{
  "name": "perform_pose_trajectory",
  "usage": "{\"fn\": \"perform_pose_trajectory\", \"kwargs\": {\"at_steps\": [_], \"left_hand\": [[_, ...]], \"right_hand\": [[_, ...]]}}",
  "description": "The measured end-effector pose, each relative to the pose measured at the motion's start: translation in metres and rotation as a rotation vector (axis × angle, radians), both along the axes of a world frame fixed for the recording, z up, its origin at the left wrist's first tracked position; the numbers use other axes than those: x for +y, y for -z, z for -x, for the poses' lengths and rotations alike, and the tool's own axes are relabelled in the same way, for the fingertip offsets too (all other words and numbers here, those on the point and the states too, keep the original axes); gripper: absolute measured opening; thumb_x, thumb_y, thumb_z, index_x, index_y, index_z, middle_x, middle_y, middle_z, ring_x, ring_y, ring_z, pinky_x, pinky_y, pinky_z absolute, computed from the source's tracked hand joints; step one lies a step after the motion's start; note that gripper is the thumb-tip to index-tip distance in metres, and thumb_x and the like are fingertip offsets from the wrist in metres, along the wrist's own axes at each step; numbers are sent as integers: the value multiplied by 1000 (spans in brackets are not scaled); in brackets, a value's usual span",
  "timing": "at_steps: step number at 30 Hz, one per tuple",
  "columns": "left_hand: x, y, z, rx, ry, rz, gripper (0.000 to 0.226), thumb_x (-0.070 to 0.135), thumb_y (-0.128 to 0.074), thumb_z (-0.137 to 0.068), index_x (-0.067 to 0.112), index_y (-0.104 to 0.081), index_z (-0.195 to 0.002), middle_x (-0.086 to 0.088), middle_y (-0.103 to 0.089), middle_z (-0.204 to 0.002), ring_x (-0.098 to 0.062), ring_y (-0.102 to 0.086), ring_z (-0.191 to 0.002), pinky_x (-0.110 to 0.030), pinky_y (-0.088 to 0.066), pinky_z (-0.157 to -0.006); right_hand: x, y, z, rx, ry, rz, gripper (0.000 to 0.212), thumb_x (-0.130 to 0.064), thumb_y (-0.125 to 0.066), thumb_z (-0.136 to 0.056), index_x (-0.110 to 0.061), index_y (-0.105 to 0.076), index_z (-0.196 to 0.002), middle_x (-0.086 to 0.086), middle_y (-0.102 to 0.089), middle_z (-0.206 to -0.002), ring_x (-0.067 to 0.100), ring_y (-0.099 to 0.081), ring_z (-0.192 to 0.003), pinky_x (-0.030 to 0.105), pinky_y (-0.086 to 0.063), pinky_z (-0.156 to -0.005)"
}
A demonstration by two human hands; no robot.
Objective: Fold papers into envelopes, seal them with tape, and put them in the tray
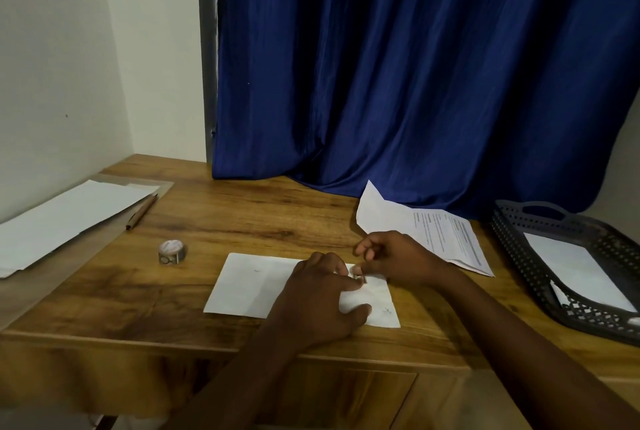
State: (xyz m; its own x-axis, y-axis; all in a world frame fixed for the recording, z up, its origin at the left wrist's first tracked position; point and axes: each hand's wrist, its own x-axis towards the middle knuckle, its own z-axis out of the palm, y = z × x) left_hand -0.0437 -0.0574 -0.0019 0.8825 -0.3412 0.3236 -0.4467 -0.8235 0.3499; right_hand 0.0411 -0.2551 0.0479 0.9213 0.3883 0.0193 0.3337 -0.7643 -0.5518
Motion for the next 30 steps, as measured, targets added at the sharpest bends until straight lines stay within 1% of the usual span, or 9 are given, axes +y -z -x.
{"fn": "perform_pose_trajectory", "kwargs": {"at_steps": [2,6,11,15,19,22,25,27,30], "left_hand": [[-1,0,-1,-7,0,5,63,74,-51,-85,41,-58,-138,17,-46,-133,-5,-35,-125,-31,-33,-109],[-1,2,-1,2,-11,-6,64,75,-50,-83,43,-57,-138,18,-44,-137,-5,-34,-127,-31,-33,-110],[-1,5,-2,9,-22,-14,64,77,-49,-84,45,-55,-140,17,-43,-141,-6,-34,-129,-30,-32,-110],[-2,6,-3,3,-23,-21,64,77,-48,-84,46,-54,-139,18,-43,-139,-6,-35,-128,-28,-32,-106],[-1,4,-2,1,-22,-26,64,77,-49,-85,45,-55,-140,18,-44,-137,-5,-35,-126,-27,-32,-105],[-1,2,1,5,-23,-13,65,76,-50,-85,44,-54,-140,18,-45,-138,-5,-35,-127,-28,-33,-107],[-2,0,3,11,-34,-22,67,77,-49,-84,44,-51,-142,18,-43,-142,-6,-35,-130,-32,-35,-111],[-3,0,4,1,-31,-38,66,77,-48,-84,45,-49,-142,17,-42,-143,-7,-35,-131,-33,-36,-111],[-3,0,3,-10,-23,-57,66,77,-45,-86,47,-46,-144,16,-42,-143,-7,-35,-129,-32,-35,-110]], "right_hand": [[-3,11,3,-11,44,-56,36,-50,-86,-69,-34,-71,-98,-8,-68,-90,14,-64,-84,28,-51,-70],[-2,27,4,-57,120,-112,39,-55,-85,-67,-34,-70,-96,-10,-64,-93,10,-59,-84,25,-47,-69],[7,37,-2,-81,220,-132,40,-57,-86,-63,-32,-69,-90,-7,-65,-85,13,-61,-78,34,-52,-70],[9,37,-5,-62,243,-146,41,-54,-88,-62,-30,-69,-89,-6,-65,-82,11,-59,-73,32,-49,-66],[14,38,-7,-78,293,-178,37,-49,-89,-63,-27,-70,-86,-7,-65,-79,10,-58,-73,32,-50,-66],[14,41,-11,-100,312,-212,28,-46,-86,-70,-26,-71,-82,-8,-67,-77,10,-61,-73,36,-55,-72],[13,39,-9,-103,306,-252,28,-53,-76,-79,-26,-72,-83,-9,-70,-79,10,-64,-79,38,-55,-78],[8,38,-4,-84,259,-268,33,-58,-75,-77,-27,-73,-86,-8,-70,-81,9,-63,-79,33,-51,-73],[0,42,0,-98,202,-229,39,-60,-83,-65,-31,-72,-89,-6,-66,-86,11,-61,-79,30,-50,-70]]}}
